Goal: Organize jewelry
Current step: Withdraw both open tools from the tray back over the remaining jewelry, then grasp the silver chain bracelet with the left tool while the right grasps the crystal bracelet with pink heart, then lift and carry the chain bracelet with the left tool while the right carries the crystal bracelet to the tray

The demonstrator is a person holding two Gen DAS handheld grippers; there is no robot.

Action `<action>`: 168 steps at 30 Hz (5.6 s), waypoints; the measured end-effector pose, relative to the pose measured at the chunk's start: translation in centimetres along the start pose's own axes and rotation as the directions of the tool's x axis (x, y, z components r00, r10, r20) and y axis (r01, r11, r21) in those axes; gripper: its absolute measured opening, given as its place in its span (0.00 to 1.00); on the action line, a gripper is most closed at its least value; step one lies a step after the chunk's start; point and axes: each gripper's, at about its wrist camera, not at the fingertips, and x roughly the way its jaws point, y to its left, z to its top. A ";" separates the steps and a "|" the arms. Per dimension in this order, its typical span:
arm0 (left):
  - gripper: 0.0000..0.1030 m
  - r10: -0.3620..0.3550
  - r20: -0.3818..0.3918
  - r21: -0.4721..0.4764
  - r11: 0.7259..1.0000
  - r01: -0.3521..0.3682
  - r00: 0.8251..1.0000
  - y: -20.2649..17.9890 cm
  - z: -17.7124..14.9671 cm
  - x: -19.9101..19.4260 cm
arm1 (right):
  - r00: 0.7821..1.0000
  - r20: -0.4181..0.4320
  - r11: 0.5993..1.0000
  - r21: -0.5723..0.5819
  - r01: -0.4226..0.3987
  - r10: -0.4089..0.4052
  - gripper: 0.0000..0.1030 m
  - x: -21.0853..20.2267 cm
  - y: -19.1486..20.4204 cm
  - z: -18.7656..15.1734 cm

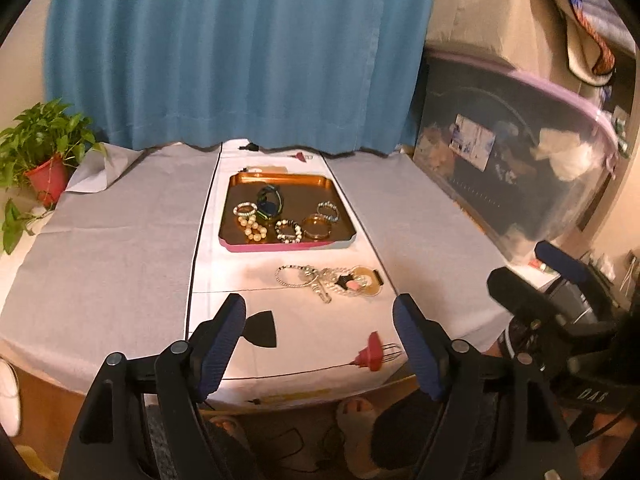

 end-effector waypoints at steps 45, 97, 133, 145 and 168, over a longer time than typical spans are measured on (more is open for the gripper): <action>0.65 -0.010 -0.161 0.096 0.995 0.026 0.987 6.5 -1.1 25.8 | 0.949 -0.264 0.985 0.034 -0.167 0.170 0.47 25.0 -6.5 -8.5; 0.02 -0.015 -0.198 0.141 0.989 0.044 0.980 7.0 -3.3 19.4 | 0.959 -0.255 0.990 -0.023 -0.137 0.126 0.07 22.5 -5.9 -8.1; 0.02 -0.094 0.224 0.120 0.990 0.068 0.970 1.4 5.4 -1.6 | 0.981 0.065 0.981 -0.063 -0.181 0.185 0.07 1.6 4.5 6.1; 0.02 -0.020 0.140 0.097 0.995 0.007 0.990 4.1 6.1 4.0 | 0.982 0.019 0.979 -0.080 -0.186 0.188 0.07 5.8 4.2 5.7; 0.02 0.024 0.035 0.021 0.999 -0.024 0.999 10.1 10.5 22.1 | 0.995 0.015 0.995 -0.006 -0.095 0.095 0.07 24.0 -2.9 7.7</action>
